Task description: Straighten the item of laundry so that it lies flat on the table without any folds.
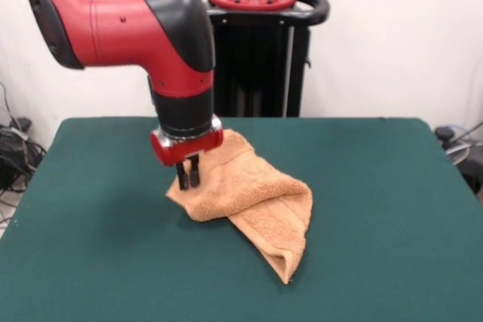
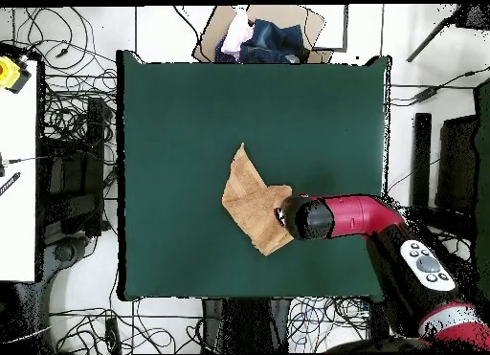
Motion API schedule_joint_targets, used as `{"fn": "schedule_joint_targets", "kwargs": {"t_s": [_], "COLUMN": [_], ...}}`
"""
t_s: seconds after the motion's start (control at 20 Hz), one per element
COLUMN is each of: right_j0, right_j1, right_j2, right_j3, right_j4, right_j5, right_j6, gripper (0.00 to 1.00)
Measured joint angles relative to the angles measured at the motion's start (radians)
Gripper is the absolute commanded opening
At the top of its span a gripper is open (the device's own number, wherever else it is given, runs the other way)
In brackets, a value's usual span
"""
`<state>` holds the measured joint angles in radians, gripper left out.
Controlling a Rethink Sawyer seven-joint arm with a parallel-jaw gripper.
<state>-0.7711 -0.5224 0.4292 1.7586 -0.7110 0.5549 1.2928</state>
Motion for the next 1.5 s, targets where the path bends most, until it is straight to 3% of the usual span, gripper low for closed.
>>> {"fn": "schedule_joint_targets", "kwargs": {"t_s": [0.35,0.75,0.8,1.5], "right_j0": [-0.01,-0.01,-0.008,0.003], "right_j1": [-0.092,-0.116,-0.109,-0.053], "right_j2": [-0.001,-0.003,-0.005,-0.011], "right_j3": [0.001,0.001,0.001,0.0], "right_j4": [0.027,0.025,0.025,0.005], "right_j5": [0.132,0.145,0.145,0.095], "right_j6": [0.0,0.0,0.0,0.0], "gripper": [0.0,0.0,1.0,1.0]}}
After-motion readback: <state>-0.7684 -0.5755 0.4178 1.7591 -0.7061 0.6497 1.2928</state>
